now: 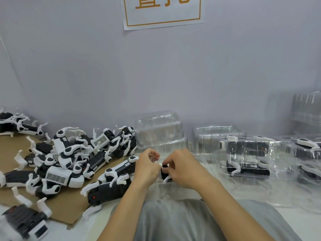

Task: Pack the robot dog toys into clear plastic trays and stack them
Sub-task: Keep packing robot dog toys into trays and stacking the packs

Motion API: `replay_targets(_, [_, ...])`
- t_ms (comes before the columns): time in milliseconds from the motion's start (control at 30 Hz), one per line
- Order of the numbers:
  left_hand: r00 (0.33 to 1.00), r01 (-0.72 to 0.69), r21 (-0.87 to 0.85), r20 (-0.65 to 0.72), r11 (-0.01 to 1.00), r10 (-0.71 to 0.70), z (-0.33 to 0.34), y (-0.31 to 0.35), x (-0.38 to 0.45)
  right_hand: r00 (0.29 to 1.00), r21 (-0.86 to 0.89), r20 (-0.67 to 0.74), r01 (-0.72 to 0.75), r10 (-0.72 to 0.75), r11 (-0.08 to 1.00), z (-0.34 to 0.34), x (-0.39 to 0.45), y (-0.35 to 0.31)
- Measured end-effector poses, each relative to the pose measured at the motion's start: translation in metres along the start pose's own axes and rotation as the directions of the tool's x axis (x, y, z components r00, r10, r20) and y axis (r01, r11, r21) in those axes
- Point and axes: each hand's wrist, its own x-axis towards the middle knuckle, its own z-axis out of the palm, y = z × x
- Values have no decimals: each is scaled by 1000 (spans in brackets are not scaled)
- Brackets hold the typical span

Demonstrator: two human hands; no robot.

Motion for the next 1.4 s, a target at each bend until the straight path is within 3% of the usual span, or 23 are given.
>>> replay_targets(200, [1000,-14,49,19,999,13,-1,2,-3,998,-3,-32,-62,62,998,4,0,-1])
replay_targets(467, [999,-13,82,38,997,10,-2,7,-8,992,103,93,-89,80,991,-18,0,15])
replay_targets(567, [1000,5,80,24,997,-7,-1,6,-6,987,69,9,-160,160,985,-31,-1,30])
replay_targets(733, [1000,11,93,22,996,-14,-1,4,-6,966,-46,34,-255,256,966,-37,-3,38])
replay_targets(1033, [998,-27,165,54,986,19,-4,6,-7,947,-135,-150,-304,284,943,-23,-6,27])
replay_targets(1267, [998,-59,183,46,981,51,-1,8,-10,961,-175,-105,-270,255,947,-23,-8,22])
replay_targets(1400, [990,-90,119,116,989,76,-2,14,-12,966,-176,-76,-259,249,950,-25,-9,21])
